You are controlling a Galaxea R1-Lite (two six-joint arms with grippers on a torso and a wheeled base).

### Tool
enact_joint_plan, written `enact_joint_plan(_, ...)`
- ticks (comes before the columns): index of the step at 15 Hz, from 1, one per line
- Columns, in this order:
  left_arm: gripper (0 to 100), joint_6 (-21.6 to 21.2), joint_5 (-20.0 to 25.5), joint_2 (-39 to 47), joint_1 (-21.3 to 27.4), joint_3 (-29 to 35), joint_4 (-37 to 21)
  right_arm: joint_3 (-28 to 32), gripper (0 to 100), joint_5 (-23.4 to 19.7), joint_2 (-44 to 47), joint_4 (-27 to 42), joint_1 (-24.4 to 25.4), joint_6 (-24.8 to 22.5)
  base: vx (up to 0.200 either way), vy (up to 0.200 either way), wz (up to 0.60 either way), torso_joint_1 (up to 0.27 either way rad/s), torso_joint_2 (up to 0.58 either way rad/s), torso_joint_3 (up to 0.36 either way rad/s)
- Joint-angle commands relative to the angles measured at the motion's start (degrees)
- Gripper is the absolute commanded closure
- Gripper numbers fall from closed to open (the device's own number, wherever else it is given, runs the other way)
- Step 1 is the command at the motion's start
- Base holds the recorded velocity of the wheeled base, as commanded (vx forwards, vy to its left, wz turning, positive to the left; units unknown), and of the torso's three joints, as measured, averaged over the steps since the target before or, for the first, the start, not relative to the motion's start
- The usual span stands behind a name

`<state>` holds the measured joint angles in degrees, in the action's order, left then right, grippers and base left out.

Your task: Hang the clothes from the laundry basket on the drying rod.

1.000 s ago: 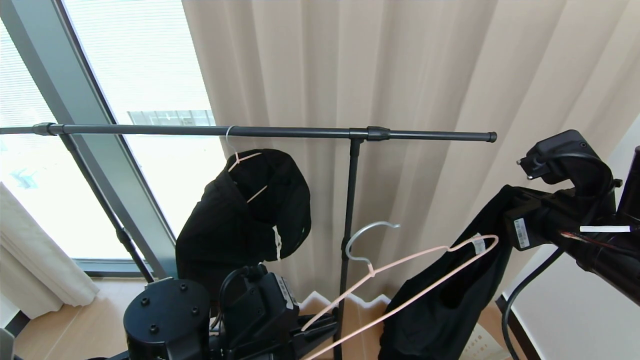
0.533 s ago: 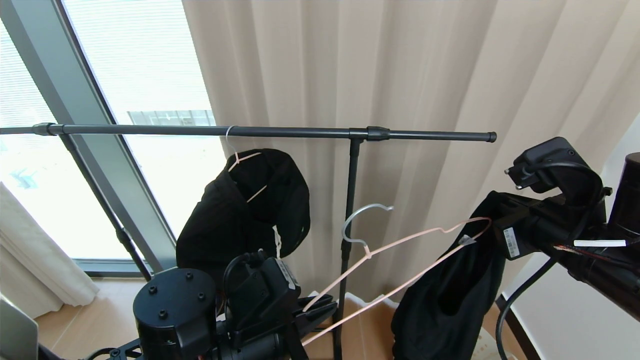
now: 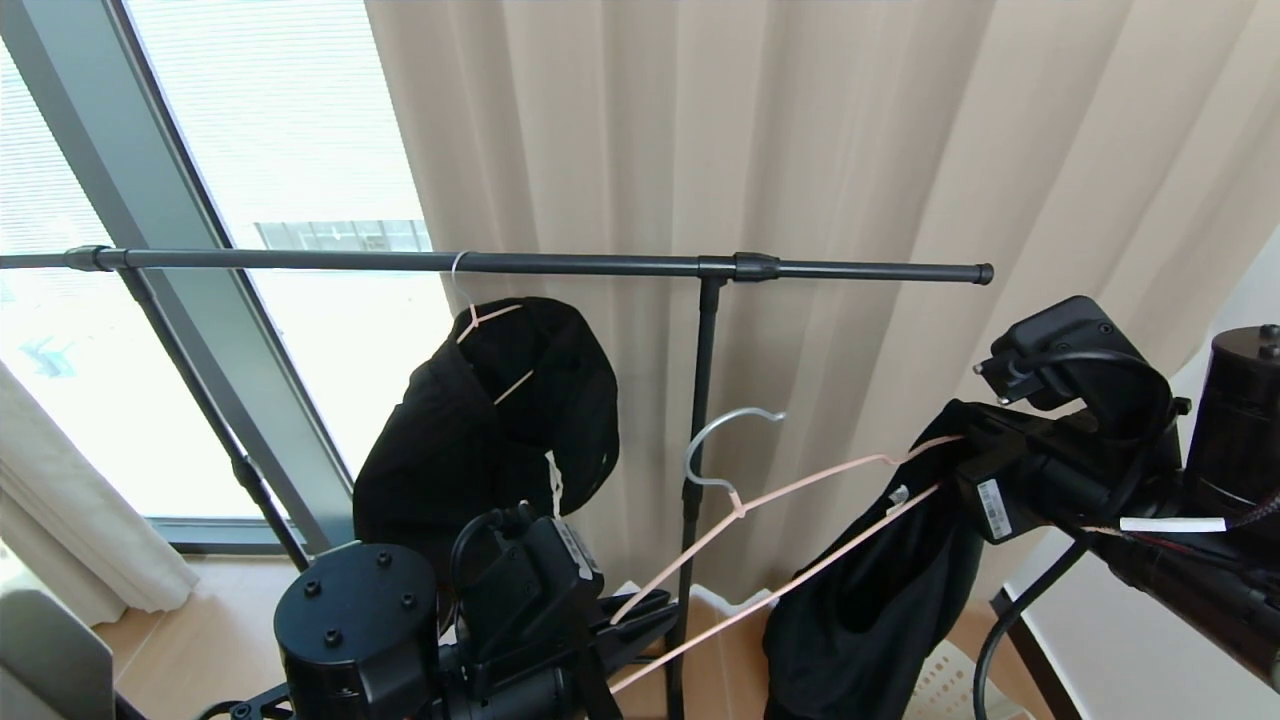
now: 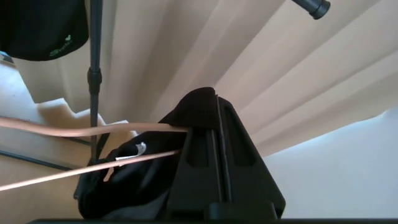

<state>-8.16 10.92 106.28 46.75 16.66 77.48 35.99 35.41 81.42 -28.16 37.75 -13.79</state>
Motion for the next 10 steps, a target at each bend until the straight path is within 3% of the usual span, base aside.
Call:
enact_joint_plan(1,100,0.0,0.0,0.4,-0.1,0.0,0.1,-0.3,100,0.0,-0.2,-0.1,1.6,0.0,0.000,0.000,0.00,0.000,0.00,0.000)
enact_joint_plan(10,100,0.0,0.0,0.9,-0.2,-0.8,1.3,-1.6,100,0.0,-1.7,-0.8,8.7,0.8,0.000,0.000,0.00,0.000,0.00,0.000)
